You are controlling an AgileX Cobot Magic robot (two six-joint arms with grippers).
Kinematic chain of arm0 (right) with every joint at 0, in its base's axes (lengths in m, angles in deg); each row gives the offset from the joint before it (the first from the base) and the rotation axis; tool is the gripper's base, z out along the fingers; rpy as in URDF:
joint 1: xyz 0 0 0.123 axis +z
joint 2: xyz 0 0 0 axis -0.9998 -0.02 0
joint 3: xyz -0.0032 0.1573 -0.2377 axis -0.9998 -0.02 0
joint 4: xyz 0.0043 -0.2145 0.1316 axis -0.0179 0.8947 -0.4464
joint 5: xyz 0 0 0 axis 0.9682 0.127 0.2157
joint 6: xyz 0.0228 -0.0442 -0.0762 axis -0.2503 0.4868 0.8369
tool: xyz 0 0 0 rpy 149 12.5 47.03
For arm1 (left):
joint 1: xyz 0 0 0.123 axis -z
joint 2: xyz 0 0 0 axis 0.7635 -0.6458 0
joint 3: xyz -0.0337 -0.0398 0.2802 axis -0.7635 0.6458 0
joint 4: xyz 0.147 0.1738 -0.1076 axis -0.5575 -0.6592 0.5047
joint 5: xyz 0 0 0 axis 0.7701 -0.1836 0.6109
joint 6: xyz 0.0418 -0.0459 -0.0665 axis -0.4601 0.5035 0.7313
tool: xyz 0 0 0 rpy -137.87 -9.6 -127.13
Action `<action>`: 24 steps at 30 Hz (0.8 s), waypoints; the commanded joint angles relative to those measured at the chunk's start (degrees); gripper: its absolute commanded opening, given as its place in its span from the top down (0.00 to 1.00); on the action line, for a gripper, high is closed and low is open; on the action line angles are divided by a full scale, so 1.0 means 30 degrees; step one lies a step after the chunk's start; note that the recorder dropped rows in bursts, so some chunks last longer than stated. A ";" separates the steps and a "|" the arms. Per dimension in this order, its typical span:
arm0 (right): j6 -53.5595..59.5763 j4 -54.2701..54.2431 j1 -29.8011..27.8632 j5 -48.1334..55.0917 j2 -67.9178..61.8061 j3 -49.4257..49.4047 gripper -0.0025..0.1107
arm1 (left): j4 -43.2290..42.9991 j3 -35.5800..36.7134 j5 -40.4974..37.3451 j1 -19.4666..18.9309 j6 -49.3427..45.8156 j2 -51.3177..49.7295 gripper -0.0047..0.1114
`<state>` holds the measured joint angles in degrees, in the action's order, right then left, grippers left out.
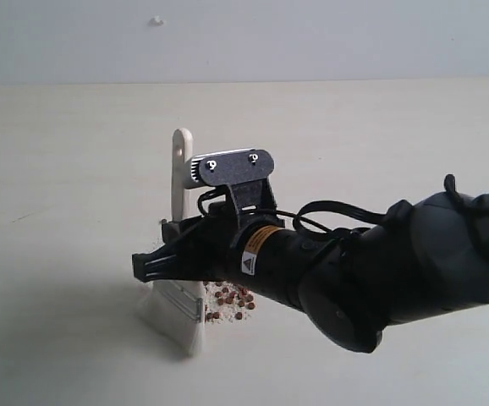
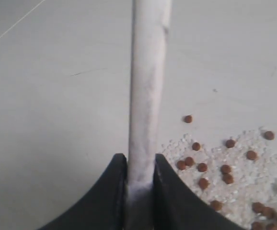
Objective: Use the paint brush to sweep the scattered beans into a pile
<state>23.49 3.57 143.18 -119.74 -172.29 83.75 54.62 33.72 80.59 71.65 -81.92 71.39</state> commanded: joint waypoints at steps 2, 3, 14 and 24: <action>0.0799 0.0079 -0.1167 0.0112 0.0029 -0.0006 0.98 | 0.0096 0.0043 -0.0103 0.0076 -0.0007 0.0097 0.96; 0.0799 0.0079 -0.1333 0.0112 0.0029 0.0031 0.98 | 0.0096 0.0043 -0.0103 0.0076 -0.0007 0.0097 0.96; 0.0752 0.1596 -0.2795 0.0131 0.0963 0.0443 0.98 | 0.0096 0.0043 -0.0103 0.0076 -0.0007 0.0097 0.96; -0.4351 0.5477 -0.1686 0.0009 0.3882 0.0477 0.98 | 0.0096 0.0043 -0.0103 0.0076 -0.0007 0.0097 0.96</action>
<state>12.50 18.36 135.89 -117.69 -161.88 84.66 54.62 33.72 80.59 71.65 -81.92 71.39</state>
